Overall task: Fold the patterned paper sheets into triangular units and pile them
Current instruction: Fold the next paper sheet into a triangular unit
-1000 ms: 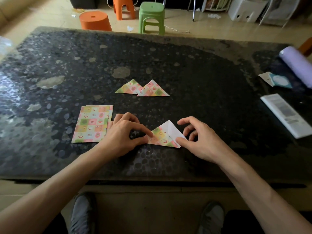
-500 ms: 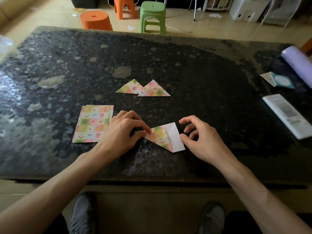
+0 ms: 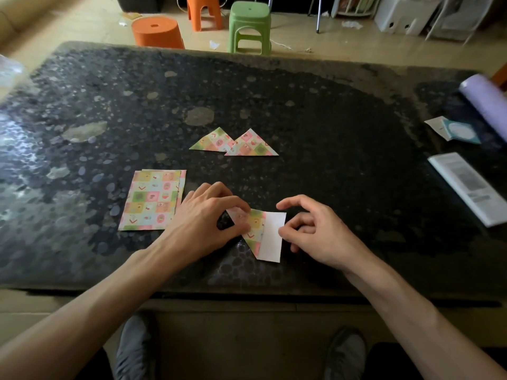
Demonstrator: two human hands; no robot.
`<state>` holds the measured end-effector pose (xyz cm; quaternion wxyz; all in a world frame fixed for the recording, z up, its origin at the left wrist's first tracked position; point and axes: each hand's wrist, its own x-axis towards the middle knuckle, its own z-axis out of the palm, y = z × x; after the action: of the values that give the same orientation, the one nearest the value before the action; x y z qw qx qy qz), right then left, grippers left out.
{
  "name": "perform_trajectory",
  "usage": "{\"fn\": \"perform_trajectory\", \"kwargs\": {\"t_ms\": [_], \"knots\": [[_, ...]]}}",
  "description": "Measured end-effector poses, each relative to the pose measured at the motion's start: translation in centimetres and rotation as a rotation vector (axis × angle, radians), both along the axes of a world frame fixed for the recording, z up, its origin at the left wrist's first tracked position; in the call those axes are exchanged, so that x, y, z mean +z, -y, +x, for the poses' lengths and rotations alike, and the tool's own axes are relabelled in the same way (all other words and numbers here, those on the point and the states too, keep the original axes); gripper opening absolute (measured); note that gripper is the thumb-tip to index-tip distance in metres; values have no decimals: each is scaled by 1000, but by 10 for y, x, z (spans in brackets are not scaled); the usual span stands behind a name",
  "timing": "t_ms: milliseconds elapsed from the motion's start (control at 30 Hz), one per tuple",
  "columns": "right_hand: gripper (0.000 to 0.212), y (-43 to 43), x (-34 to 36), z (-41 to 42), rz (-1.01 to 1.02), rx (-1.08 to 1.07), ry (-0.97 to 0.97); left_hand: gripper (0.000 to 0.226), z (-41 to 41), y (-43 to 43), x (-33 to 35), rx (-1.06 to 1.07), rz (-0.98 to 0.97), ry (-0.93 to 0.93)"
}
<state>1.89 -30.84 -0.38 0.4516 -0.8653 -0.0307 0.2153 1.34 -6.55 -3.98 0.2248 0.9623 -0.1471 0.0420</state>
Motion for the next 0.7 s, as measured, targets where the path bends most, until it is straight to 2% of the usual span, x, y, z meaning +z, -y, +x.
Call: {"fn": "perform_trajectory", "kwargs": {"t_ms": [100, 200, 333, 533, 633, 700], "knots": [[28, 1, -1, -2, 52, 65, 20, 38, 0, -3, -1, -15, 14, -10], [27, 5, 0, -3, 22, 194, 88, 42, 1, -3, -1, -15, 12, -18], [30, 11, 0, -7, -98, 377, 296, 41, 0, -1, -1, 21, 13, 20], [18, 15, -5, -11, -318, 458, 619, 25, -5, 3, -2, 29, -7, 87], [15, 16, -3, -10, -380, 544, 705, 16, -5, 3, 1, -50, -48, 79], [15, 17, -6, -9, -356, 565, 685, 20, -4, 1, 1, -155, -79, 15]]}}
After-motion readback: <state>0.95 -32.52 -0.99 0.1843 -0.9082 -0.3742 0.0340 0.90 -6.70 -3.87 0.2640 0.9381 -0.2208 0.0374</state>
